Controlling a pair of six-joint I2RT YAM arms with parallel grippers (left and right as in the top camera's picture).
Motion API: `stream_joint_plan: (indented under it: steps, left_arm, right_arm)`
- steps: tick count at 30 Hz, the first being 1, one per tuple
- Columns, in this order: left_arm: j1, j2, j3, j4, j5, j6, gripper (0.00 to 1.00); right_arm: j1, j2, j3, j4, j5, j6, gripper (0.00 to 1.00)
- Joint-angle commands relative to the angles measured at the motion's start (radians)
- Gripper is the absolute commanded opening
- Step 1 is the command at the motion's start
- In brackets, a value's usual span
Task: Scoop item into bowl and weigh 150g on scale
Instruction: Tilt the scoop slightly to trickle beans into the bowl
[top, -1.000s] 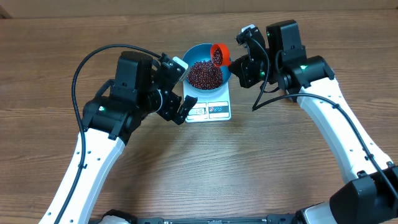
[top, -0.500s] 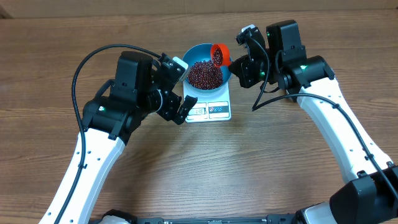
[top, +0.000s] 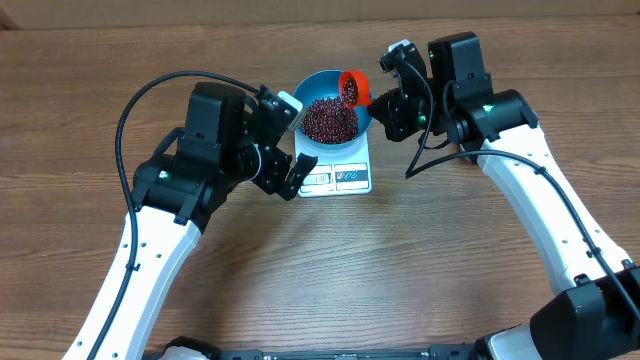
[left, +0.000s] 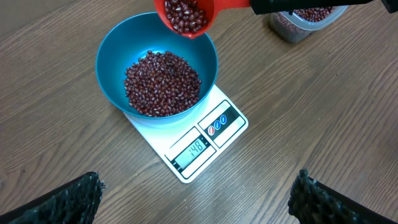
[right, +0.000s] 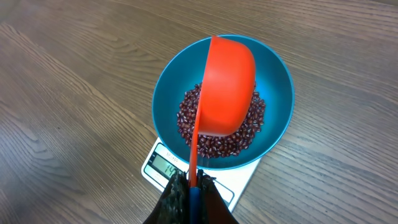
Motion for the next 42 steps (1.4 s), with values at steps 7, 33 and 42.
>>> stream_joint_plan:
  steps: [7,33,42]
  left_arm:
    - [0.000,-0.011,0.013,0.000,0.014,0.022,1.00]
    - [0.000,-0.011,0.013,0.000,0.014,0.022,1.00]
    - [0.000,-0.011,0.013,0.000,0.014,0.022,1.00]
  right_arm:
    - [0.011,-0.019,0.023,-0.019,-0.008,-0.056,0.04]
    - [0.011,-0.019,0.023,-0.003,0.047,0.010,0.04]
    - [0.011,-0.019,0.023,-0.004,0.047,0.010,0.03]
